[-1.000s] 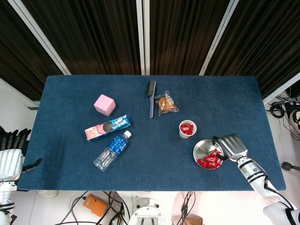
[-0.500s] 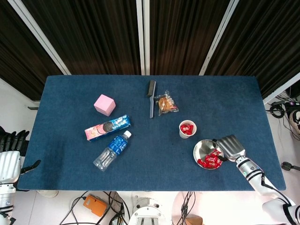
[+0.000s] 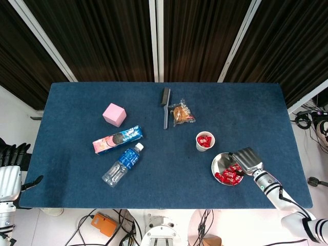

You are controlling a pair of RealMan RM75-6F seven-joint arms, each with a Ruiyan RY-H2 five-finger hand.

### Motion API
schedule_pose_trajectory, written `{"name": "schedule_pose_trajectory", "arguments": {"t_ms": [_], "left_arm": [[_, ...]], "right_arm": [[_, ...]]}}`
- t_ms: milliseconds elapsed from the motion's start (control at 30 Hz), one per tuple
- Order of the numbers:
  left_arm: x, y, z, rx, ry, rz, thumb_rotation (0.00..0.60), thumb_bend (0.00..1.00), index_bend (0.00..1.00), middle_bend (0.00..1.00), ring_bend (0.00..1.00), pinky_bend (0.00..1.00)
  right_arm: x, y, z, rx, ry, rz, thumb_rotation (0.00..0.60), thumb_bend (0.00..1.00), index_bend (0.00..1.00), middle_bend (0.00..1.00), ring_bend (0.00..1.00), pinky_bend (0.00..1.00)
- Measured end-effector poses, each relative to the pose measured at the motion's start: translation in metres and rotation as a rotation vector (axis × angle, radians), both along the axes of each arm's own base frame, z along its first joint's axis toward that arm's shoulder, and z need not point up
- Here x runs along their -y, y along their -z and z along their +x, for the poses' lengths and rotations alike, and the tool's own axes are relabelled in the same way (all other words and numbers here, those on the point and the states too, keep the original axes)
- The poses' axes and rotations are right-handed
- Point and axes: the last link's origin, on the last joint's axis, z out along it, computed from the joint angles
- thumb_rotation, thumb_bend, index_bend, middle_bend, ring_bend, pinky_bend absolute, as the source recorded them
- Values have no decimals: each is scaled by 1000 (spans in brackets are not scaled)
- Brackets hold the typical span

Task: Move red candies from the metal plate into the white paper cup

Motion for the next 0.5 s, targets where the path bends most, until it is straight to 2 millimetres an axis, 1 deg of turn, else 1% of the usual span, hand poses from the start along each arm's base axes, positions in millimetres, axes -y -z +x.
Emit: {"name": "schedule_pose_trajectory", "arguments": {"t_ms": [100, 200, 267, 400, 500], "left_arm": [[0, 0, 0, -1, 0, 1, 600, 3, 90, 87, 0, 0], [0, 0, 0, 0, 1, 2, 600, 3, 90, 87, 0, 0], [0, 0, 0, -1, 3, 3, 600, 3, 90, 87, 0, 0], [0, -1, 0, 0, 5, 6, 600, 2, 90, 87, 0, 0], [0, -1, 0, 0, 8, 7, 600, 3, 90, 87, 0, 0]], "right_arm": [[0, 2, -1, -2, 3, 5, 600, 434, 578, 925, 1000, 1000], [0, 3, -1, -1, 7, 8, 600, 493, 622, 925, 1000, 1000], [0, 3, -1, 4, 7, 4, 600, 515, 644, 925, 1000, 1000], [2, -3, 3, 34, 2, -28, 600, 520, 651, 925, 1000, 1000], [8, -14, 11, 75, -12, -76, 600, 520, 650, 926, 1000, 1000]]}}
